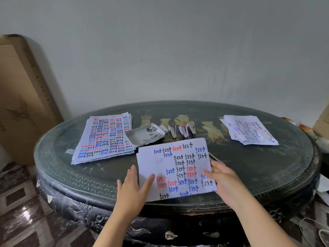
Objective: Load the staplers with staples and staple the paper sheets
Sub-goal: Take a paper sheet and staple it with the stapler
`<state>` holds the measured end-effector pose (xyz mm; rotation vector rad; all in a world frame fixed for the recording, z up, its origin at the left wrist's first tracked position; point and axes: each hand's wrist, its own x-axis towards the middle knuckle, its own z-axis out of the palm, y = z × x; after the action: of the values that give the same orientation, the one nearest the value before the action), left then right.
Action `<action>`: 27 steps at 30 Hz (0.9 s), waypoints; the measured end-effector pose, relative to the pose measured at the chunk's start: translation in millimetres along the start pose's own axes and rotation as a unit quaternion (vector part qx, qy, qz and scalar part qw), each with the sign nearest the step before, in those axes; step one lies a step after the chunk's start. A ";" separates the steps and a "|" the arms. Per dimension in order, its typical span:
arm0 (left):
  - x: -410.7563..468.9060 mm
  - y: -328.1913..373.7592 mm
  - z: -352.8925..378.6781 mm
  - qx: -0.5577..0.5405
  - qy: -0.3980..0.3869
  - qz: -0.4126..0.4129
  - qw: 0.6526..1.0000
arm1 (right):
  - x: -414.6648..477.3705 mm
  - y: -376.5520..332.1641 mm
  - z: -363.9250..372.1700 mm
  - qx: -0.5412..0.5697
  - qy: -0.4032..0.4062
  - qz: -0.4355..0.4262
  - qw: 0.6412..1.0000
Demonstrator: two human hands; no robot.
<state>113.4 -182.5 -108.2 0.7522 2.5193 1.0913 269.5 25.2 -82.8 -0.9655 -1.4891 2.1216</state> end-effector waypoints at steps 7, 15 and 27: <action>6.6 19.9 -14.9 -0.379 -0.009 -0.075 0.922 | -7.2 2.4 -4.2 0.018 -0.019 -0.025 0.999; -0.1 15.0 -13.0 -0.427 0.059 -0.031 0.902 | 11.6 -9.2 -11.0 -0.214 0.148 -0.128 0.957; 8.0 2.9 -15.7 -0.220 0.045 -0.056 0.973 | 87.6 1.2 -28.8 -0.700 0.165 -0.137 0.681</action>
<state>100.7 -185.5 -96.0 0.4386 2.2295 1.5939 229.2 100.5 -117.8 -1.2459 -2.7070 0.1823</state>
